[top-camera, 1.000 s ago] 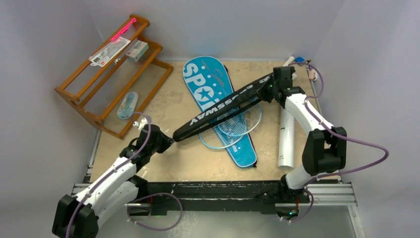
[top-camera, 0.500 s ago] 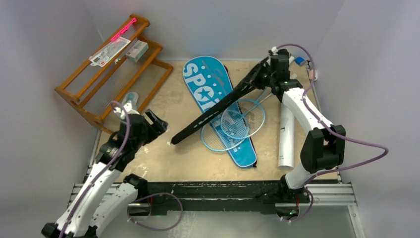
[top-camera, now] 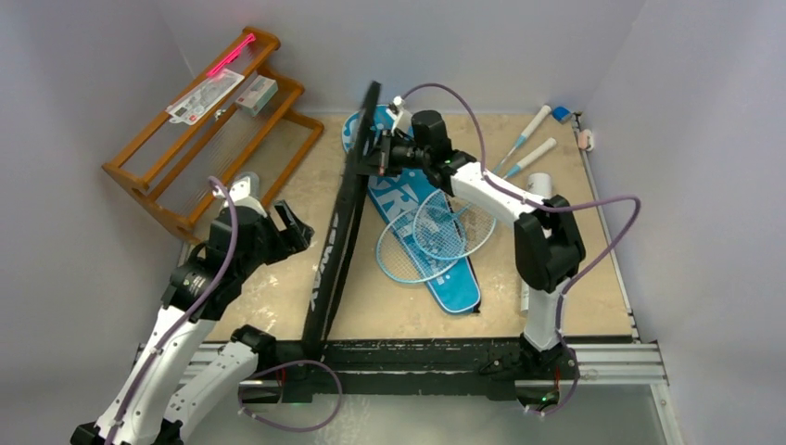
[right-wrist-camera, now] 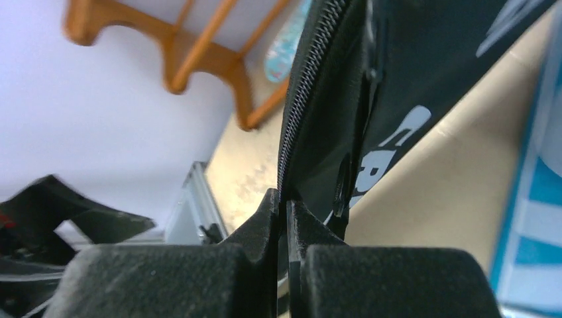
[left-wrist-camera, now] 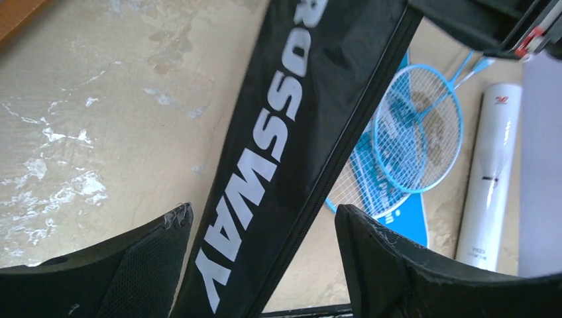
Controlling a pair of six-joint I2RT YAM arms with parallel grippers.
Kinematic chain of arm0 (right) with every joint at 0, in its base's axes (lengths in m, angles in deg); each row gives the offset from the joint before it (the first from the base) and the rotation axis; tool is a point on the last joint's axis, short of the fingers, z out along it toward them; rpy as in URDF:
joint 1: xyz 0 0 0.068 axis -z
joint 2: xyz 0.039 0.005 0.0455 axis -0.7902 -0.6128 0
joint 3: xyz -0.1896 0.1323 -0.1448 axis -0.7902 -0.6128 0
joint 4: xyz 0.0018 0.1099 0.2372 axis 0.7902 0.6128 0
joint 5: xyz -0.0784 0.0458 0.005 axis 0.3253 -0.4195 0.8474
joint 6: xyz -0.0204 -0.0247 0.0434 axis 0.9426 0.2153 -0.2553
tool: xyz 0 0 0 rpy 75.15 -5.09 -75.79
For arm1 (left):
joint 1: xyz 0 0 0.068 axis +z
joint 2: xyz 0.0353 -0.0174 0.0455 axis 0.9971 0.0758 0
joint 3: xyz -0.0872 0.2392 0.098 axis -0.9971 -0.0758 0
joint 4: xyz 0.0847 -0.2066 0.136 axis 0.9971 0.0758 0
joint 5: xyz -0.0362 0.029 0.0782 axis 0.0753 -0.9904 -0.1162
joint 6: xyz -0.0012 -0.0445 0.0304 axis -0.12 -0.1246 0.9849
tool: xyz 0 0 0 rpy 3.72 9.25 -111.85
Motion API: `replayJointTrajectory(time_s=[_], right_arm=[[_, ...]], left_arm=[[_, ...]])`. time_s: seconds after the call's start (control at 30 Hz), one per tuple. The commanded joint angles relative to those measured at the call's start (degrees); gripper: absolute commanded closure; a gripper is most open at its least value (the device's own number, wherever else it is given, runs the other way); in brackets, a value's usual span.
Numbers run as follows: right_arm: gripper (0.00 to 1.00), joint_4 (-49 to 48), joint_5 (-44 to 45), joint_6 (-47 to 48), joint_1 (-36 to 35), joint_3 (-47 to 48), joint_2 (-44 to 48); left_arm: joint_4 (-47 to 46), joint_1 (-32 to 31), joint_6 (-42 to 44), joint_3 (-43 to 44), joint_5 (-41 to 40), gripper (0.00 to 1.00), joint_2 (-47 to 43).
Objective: Pack up the badminton gear
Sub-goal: Place the racket bag at the center of the board.
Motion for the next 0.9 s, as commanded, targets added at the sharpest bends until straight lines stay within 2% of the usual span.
replayJointTrajectory(time_s=[0.0,0.07,0.1,0.13,0.23,0.3,0.4,0.57,0.77,0.87], right_arm=[[1.0,-23.0,-12.6,-9.6,-1.2,1.5,-1.2],[0.8,-21.8,-12.1,-11.6,-0.4,1.4,-4.0],[0.66,-16.2,-10.2,-10.6,0.2,2.5,-5.4],[0.56,-10.2,-8.7,-8.6,0.7,4.1,-6.7],[0.37,4.7,-0.1,-1.0,1.4,5.3,-6.9],[0.28,8.9,5.8,2.4,1.5,2.8,-4.3],[0.25,11.7,11.5,6.6,2.0,-3.3,1.1],[0.25,18.6,14.5,10.4,4.2,-11.7,8.6],[0.26,19.1,19.1,11.9,5.7,-26.1,19.4],[0.27,22.5,24.8,13.1,6.3,-29.1,23.5]], left_arm=[[-0.7,0.2,3.8,-1.2,1.6,0.23,0.3],[-0.7,0.2,4.4,-1.5,1.4,0.23,0.6],[-0.9,0.2,4.6,-1.8,1.5,0.23,0.8],[-1.0,0.2,5.0,-2.1,1.7,0.23,1.1],[-1.7,0.2,5.5,-3.2,3.2,0.23,3.2],[-3.4,0.2,5.4,-4.6,4.7,0.23,4.6],[-7.8,0.2,4.6,-7.0,9.2,0.28,6.5],[-19.0,-1.3,0.6,-12.4,19.1,0.38,10.0],[-27.4,-10.0,-1.6,-14.3,14.0,0.38,19.3],[-31.1,-11.1,-1.9,-14.3,13.9,0.37,26.1]])
